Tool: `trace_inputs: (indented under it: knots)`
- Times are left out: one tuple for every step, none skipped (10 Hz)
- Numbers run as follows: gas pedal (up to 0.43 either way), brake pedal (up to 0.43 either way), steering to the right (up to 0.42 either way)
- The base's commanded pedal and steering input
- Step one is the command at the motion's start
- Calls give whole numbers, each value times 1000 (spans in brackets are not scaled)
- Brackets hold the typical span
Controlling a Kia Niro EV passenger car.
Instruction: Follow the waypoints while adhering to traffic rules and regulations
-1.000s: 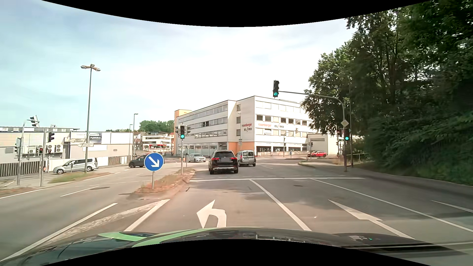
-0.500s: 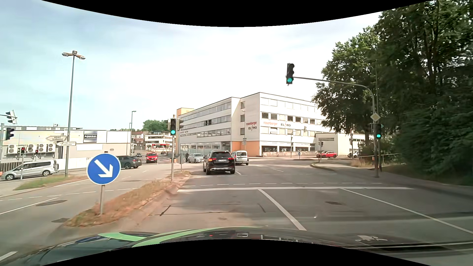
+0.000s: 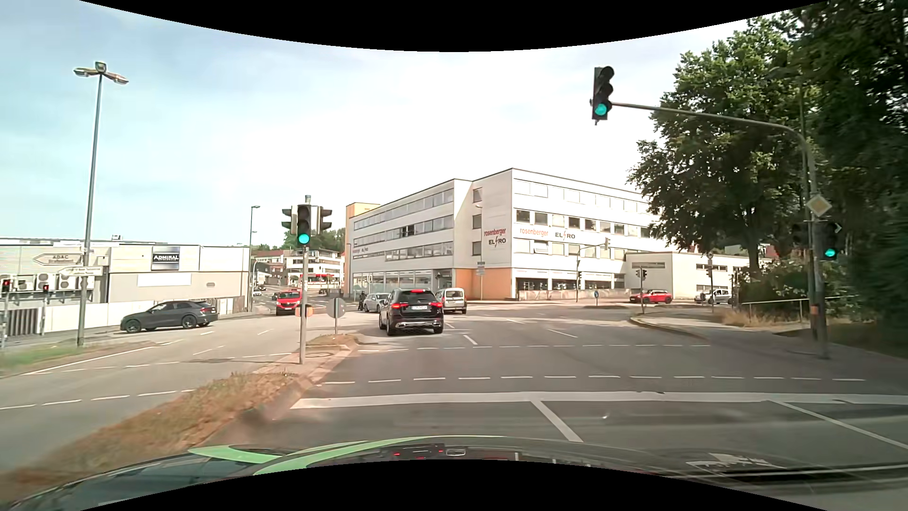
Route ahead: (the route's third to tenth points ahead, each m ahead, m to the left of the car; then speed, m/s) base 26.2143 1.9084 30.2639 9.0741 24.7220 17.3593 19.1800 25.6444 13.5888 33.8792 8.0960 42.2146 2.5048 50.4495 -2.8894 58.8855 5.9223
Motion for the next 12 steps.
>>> trace_inputs:
  knots:
    - [0, 0, -36]
    - [0, 0, -35]
    - [0, 0, -35]
    - [0, 0, -33]
    - [0, 0, -27]
    - [0, 0, -25]
    - [0, 12, -27]
    - [0, 37, -31]
    - [0, 67, -34]
    - [0, 116, -36]
    - [0, 128, -36]
    - [0, 152, -36]
